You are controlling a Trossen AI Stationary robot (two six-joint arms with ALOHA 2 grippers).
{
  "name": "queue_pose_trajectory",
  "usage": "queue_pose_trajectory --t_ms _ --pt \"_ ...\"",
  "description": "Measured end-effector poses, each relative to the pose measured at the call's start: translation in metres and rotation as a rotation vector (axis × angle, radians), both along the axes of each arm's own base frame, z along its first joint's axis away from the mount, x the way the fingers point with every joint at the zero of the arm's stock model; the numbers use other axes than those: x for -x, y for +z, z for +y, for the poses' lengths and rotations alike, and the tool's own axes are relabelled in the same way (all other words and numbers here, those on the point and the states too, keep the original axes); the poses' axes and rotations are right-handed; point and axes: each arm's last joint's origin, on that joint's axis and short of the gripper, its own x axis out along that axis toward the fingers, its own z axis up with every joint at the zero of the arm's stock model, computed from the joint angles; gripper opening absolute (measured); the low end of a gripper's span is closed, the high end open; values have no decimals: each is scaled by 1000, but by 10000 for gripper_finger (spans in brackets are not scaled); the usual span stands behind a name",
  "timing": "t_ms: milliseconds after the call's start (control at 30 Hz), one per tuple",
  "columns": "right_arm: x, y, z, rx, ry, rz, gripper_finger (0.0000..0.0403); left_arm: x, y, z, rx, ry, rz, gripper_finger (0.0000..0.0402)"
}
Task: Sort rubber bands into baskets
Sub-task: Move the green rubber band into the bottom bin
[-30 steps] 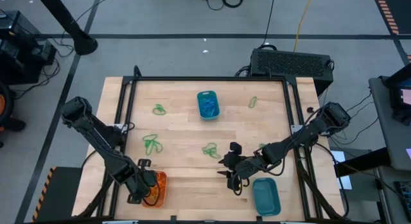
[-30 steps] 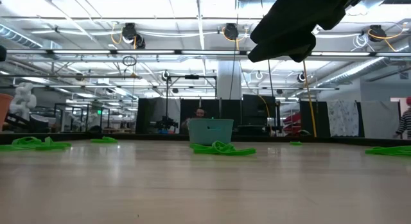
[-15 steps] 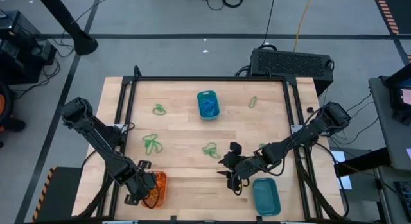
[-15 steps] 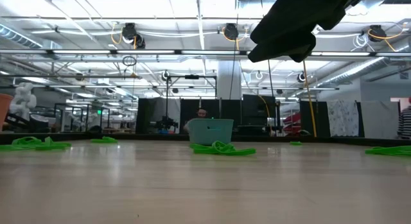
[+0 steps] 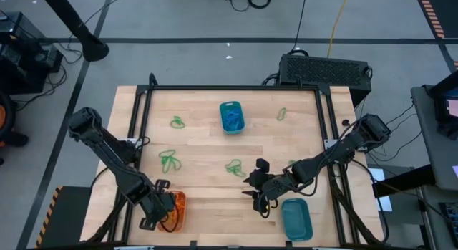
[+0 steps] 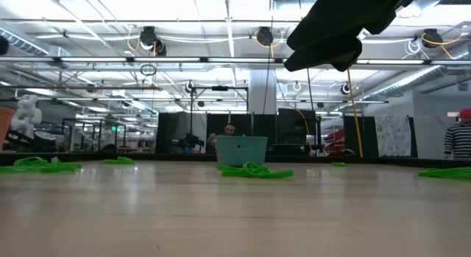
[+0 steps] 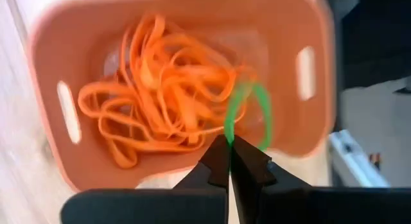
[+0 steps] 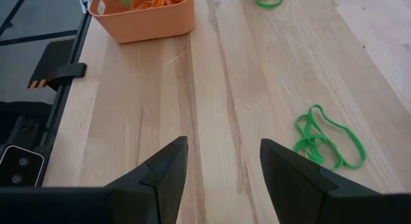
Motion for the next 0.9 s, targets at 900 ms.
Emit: queue_pose_trajectory --t_ms 900 --pt "37 41 4 -69 -37 -36 187 -132 33 7 -213 -147 -1118 2"
